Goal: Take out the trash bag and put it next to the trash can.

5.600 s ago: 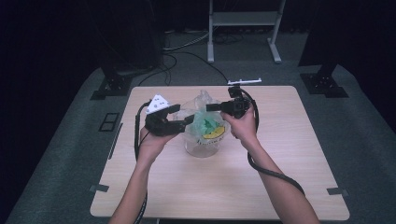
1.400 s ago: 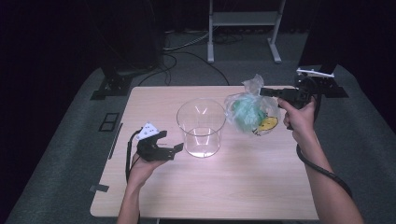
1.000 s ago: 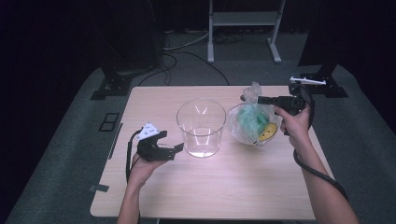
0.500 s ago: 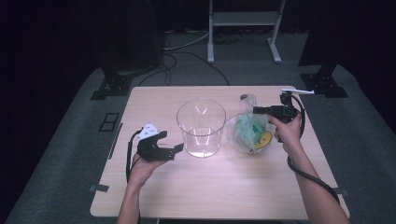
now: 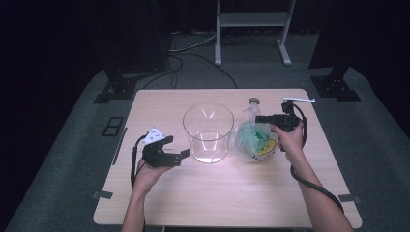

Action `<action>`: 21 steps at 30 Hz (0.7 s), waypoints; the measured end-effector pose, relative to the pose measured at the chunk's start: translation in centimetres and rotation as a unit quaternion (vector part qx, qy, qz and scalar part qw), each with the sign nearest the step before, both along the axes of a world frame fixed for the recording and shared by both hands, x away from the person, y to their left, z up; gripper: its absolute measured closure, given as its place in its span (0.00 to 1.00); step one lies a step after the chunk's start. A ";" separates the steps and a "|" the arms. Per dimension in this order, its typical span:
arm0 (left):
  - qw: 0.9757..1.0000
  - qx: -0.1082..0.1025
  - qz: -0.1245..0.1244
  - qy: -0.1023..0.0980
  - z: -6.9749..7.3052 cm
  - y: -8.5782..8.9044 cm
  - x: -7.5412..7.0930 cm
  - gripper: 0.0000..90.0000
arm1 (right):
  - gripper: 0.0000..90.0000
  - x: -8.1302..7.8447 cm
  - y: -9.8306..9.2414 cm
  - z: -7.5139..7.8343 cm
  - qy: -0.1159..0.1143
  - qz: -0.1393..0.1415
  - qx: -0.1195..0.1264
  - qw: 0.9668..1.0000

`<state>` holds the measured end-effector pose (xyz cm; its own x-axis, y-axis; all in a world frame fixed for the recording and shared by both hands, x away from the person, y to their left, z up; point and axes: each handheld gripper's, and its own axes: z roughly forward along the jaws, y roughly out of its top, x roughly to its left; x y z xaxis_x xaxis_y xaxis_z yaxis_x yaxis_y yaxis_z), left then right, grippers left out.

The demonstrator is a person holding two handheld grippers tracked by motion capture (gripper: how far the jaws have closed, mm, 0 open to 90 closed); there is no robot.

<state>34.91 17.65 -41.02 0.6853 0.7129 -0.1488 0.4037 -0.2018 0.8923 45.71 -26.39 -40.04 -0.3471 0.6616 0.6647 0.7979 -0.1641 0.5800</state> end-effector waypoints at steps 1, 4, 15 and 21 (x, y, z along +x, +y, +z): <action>1.000 0.000 0.000 0.000 0.0 0.0 0.0 0.09 | 0.88 0.0 -0.1 0.1 -0.003 0.001 0.002 1.000; 1.000 0.001 0.000 0.003 -0.2 0.0 0.1 0.09 | 0.78 -0.3 -0.4 0.8 -0.019 0.000 -0.002 1.000; 1.000 0.005 0.000 0.005 -0.3 -0.1 0.1 0.09 | 0.55 -1.2 -1.9 2.6 -0.061 -0.018 -0.023 0.998; 1.000 0.006 -0.001 0.006 -0.4 -0.2 0.1 0.09 | 0.51 -2.2 -3.5 3.4 -0.080 -0.027 -0.035 0.996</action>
